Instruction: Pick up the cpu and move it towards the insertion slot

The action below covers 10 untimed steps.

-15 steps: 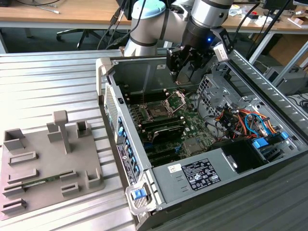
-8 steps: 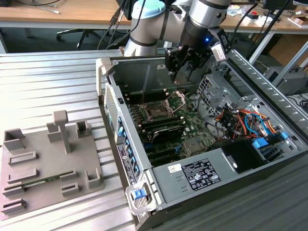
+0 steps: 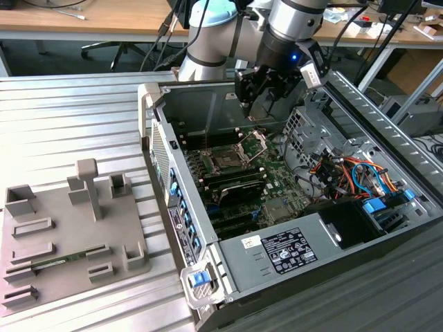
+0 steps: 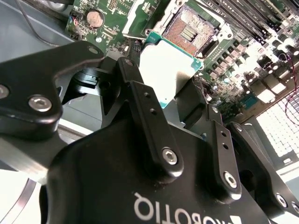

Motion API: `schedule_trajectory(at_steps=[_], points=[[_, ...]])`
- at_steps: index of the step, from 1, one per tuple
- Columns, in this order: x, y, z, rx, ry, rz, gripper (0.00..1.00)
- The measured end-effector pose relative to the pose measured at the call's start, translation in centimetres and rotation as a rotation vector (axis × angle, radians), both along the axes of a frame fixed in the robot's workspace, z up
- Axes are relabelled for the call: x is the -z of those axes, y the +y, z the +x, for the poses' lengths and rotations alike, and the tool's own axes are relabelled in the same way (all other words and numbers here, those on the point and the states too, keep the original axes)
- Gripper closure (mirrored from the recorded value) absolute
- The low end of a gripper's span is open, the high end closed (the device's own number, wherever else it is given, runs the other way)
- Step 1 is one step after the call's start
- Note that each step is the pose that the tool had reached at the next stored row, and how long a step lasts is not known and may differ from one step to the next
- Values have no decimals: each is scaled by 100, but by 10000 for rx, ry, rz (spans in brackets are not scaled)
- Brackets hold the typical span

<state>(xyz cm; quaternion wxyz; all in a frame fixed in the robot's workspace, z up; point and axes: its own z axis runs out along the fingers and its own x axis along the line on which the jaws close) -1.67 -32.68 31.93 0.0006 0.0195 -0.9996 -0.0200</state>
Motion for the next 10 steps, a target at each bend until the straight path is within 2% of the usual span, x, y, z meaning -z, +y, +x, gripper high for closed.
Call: schedule_trajectory(at_steps=[2,4,10], points=[[6,8,-2,0,0,0,45],[33,34,-9,1,0,1,45],[40,38,-11,1,0,-1,45]])
